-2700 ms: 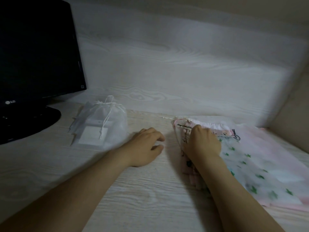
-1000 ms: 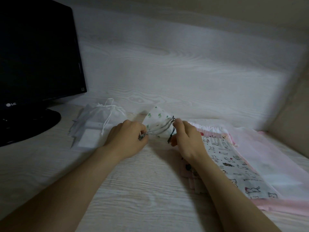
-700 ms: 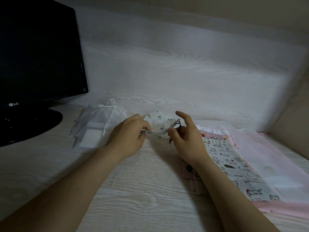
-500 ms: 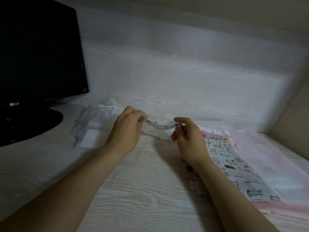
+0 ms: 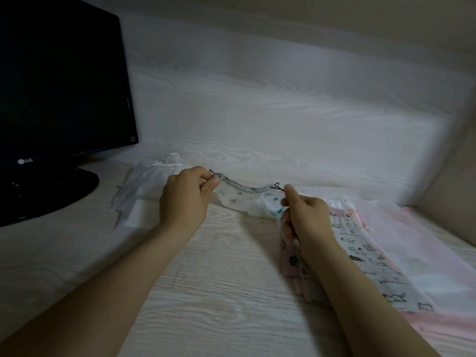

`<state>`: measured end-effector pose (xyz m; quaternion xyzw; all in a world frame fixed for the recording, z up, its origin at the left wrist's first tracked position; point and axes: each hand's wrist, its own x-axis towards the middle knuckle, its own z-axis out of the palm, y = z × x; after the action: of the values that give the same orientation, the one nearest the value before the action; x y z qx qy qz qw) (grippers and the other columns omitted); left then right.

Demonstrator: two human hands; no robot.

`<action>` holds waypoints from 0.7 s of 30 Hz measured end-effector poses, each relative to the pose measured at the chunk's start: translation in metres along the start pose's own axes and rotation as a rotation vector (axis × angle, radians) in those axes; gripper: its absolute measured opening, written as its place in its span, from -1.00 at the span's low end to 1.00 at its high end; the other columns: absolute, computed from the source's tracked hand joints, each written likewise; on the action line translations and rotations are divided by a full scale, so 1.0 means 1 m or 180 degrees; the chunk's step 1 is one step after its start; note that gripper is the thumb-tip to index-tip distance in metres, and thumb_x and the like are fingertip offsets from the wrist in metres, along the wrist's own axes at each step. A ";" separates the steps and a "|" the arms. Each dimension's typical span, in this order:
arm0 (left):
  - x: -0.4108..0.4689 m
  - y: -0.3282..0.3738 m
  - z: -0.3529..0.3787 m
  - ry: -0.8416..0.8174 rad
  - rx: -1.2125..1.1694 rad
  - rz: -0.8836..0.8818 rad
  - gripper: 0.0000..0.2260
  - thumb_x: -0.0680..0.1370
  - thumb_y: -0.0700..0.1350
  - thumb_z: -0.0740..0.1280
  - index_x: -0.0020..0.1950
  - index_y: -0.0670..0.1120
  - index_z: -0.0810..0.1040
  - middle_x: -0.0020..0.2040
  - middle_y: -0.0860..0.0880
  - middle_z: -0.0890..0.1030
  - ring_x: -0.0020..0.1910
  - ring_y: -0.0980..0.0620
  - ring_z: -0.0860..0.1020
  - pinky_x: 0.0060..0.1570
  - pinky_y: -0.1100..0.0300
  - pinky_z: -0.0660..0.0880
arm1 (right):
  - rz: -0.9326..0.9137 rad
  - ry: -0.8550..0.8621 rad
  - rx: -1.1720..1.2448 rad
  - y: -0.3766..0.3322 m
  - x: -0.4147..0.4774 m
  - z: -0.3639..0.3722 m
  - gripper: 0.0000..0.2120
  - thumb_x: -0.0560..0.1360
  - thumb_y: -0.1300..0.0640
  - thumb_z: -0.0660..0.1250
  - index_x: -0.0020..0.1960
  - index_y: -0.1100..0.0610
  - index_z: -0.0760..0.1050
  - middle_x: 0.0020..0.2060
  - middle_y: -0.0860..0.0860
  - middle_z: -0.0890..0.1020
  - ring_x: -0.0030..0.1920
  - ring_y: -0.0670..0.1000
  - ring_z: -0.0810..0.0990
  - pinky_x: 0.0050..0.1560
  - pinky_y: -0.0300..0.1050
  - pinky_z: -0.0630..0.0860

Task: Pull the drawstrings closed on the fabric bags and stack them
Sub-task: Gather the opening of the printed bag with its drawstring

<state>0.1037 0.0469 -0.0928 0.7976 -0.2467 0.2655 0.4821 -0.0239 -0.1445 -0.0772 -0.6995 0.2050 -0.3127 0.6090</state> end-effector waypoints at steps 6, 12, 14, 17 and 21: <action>0.006 0.000 0.004 -0.0060 -0.0249 -0.0575 -0.80 0.74 -0.18 0.14 0.17 -0.12 0.56 0.01 -0.01 0.63 -0.05 0.00 0.56 -0.17 0.25 0.37 | 0.0679 -0.0038 0.1408 -0.007 0.006 -0.003 -0.68 0.68 -0.01 0.29 -0.19 0.13 0.44 -0.44 0.01 0.42 -0.52 -0.02 0.36 -0.53 -0.21 0.30; 0.012 0.000 0.009 -0.0003 -0.1768 -0.1749 -0.82 0.67 -0.23 0.23 0.26 -0.08 0.51 0.02 -0.15 0.64 -0.19 -0.01 0.54 -0.22 0.08 0.49 | 0.0701 -0.0031 0.1926 -0.005 0.010 -0.002 -0.66 0.68 -0.01 0.30 -0.19 0.17 0.52 -0.26 0.07 0.61 -0.32 0.00 0.59 -0.30 -0.18 0.54; 0.013 0.001 0.010 0.0148 -0.2043 -0.1917 -0.83 0.68 -0.20 0.30 0.28 -0.14 0.52 -0.12 -0.12 0.65 -0.25 0.02 0.55 -0.26 0.12 0.52 | 0.0703 0.0038 0.2078 -0.005 0.011 -0.003 -0.62 0.65 -0.05 0.34 -0.22 0.20 0.51 -0.20 0.06 0.68 -0.28 -0.03 0.61 -0.29 -0.22 0.55; 0.012 0.001 0.009 0.0323 -0.2477 -0.2099 -0.82 0.68 -0.19 0.37 0.26 -0.16 0.53 -0.22 -0.10 0.63 -0.33 0.05 0.54 -0.29 0.13 0.59 | 0.0676 -0.0114 0.2516 -0.008 0.009 -0.004 -0.58 0.66 -0.08 0.30 -0.06 0.30 0.57 -0.22 0.04 0.71 -0.30 -0.08 0.60 -0.31 -0.29 0.56; 0.016 -0.001 0.008 0.0476 -0.2743 -0.2287 -0.85 0.67 -0.18 0.38 0.22 -0.18 0.54 -0.23 -0.09 0.60 -0.35 0.06 0.58 -0.19 0.11 0.69 | 0.0560 -0.0227 0.2616 -0.011 0.006 -0.003 -0.61 0.66 -0.09 0.29 0.01 0.25 0.63 -0.10 0.09 0.73 -0.34 -0.12 0.60 -0.34 -0.34 0.57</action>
<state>0.1180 0.0379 -0.0859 0.5417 -0.0110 0.0158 0.8404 -0.0228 -0.1487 -0.0657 -0.3887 0.1010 -0.2908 0.8684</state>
